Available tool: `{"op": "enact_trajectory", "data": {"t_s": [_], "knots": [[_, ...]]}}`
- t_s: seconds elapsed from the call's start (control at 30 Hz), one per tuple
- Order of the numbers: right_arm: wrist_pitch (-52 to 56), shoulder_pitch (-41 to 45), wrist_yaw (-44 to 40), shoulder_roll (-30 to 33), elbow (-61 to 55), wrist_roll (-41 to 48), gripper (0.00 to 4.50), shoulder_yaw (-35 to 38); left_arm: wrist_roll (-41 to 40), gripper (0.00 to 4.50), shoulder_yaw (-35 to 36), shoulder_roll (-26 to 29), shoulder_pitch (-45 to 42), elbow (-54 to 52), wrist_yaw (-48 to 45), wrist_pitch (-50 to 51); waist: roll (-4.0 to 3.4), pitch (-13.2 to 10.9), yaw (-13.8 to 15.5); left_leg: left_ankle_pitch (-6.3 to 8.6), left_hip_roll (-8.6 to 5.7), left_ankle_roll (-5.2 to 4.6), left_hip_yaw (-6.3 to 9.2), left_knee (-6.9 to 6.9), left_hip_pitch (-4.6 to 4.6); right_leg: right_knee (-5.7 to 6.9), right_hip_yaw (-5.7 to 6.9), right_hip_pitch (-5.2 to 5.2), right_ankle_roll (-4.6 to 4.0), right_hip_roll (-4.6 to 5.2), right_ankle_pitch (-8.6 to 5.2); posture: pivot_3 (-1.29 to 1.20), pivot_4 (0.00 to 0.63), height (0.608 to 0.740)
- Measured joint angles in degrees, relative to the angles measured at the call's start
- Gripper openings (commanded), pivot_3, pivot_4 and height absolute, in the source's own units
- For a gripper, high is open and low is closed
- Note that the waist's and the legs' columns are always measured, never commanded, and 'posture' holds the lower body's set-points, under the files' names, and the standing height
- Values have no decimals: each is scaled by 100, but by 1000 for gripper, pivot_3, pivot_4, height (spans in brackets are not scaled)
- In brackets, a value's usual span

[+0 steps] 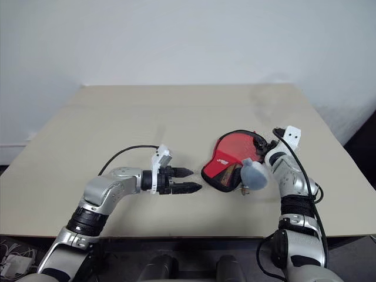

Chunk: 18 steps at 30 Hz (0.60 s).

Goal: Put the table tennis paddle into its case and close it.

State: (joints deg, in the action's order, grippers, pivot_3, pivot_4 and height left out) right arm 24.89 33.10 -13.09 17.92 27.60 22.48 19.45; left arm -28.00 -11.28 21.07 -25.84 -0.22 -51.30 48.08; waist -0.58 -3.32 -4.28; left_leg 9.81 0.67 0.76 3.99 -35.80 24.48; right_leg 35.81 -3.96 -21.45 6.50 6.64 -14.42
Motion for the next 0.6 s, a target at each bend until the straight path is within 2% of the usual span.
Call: {"op": "enact_trajectory", "data": {"t_s": [0.27,0.4,0.6], "knots": [[151,-509,-1493,428,-1390,438,4489,-236,62,4443,100,320,-13,355,-195,-311,1,0,14,0,0,1,0,0,1,-1,1,0,0,0,-1,0,0,740],[774,-1018,-2671,623,-2287,1220,4489,-485,311,4443,93,538,-15,562,-271,-692,1,0,18,1,0,1,2,0,1,0,2,-1,-2,0,-2,0,0,740],[1105,-1658,-3504,1045,-2982,1486,4489,-880,364,4443,138,976,171,689,-700,-850,6,-1,24,16,0,27,0,-4,0,-3,6,-5,-14,4,-9,0,0,740]]}}
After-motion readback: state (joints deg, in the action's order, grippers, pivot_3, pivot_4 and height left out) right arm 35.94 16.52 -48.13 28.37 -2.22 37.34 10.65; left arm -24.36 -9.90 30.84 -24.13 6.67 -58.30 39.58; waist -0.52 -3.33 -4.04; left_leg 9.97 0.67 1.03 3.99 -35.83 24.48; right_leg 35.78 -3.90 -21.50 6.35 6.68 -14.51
